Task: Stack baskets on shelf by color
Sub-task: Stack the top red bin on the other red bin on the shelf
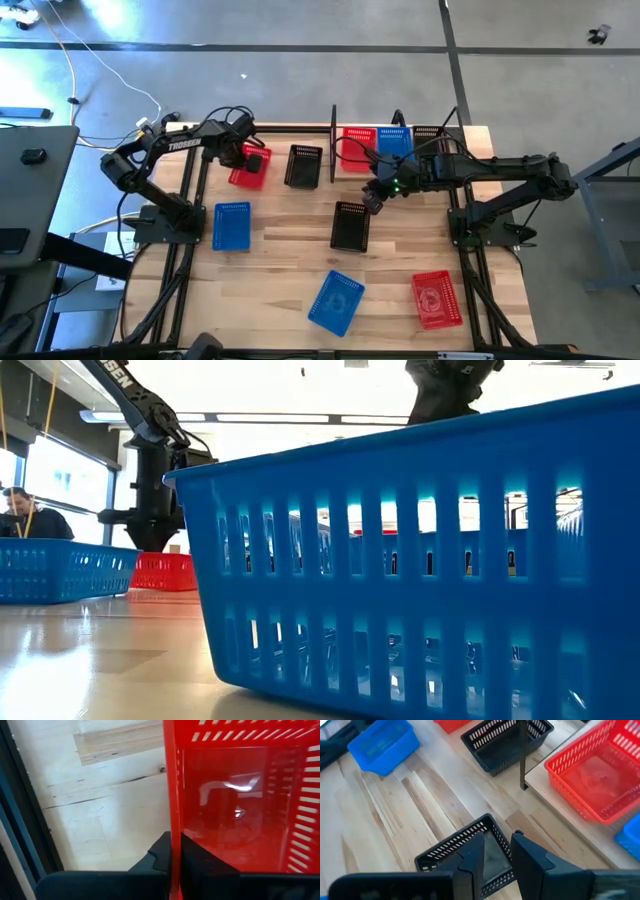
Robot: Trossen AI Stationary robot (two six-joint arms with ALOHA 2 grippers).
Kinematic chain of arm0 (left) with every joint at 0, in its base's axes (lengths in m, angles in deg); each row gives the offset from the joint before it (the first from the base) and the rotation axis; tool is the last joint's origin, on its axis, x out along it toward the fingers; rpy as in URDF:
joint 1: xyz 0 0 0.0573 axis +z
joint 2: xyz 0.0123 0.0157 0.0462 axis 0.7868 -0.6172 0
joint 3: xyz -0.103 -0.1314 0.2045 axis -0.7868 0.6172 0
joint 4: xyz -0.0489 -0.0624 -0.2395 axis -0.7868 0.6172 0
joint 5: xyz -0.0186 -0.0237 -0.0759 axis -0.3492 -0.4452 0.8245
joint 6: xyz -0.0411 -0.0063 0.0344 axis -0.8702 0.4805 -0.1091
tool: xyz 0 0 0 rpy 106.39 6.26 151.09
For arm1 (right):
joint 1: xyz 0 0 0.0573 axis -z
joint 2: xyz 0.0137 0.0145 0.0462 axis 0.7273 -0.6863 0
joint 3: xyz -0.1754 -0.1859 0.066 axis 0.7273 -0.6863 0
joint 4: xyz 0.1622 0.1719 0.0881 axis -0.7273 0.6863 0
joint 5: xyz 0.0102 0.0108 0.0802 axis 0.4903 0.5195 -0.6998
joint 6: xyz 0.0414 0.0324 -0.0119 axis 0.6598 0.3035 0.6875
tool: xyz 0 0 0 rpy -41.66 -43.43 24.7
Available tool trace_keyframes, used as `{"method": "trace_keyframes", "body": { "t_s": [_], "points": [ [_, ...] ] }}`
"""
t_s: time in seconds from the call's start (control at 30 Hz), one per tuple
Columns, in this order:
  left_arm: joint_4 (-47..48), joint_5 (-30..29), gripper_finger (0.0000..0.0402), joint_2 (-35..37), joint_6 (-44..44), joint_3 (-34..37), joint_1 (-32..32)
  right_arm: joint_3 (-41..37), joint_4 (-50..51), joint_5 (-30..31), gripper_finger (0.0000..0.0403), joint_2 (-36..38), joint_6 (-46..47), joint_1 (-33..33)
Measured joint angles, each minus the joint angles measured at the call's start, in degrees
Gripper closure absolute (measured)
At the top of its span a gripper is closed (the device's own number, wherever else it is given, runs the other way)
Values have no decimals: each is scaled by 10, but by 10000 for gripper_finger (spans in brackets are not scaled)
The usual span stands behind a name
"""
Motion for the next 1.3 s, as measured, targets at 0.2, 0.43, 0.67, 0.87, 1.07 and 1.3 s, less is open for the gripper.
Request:
{"method": "trace_keyframes", "body": {
  "t_s": [0.2, 0.43, 0.67, 0.87, 1.07, 1.3],
  "points": [
    [4, 4, 399, 47, -35, 0, -1, 0, -9, -18, 320, 0, -52, 0],
    [47, -12, 400, 125, -90, -26, -37, 0, -13, -36, 320, 0, -96, 0],
    [72, -16, 401, 197, -139, -78, -116, 0, -13, -36, 320, 0, -137, 0],
    [111, -63, 401, 235, -178, -128, -201, 0, -19, -31, 320, 0, -148, 0],
    [110, -93, 401, 240, -191, -171, -273, 0, -75, -32, 320, 0, -130, 0],
    [103, -104, 401, 239, -206, -192, -345, 0, -185, -41, 320, 0, -92, -20]
  ]
}}
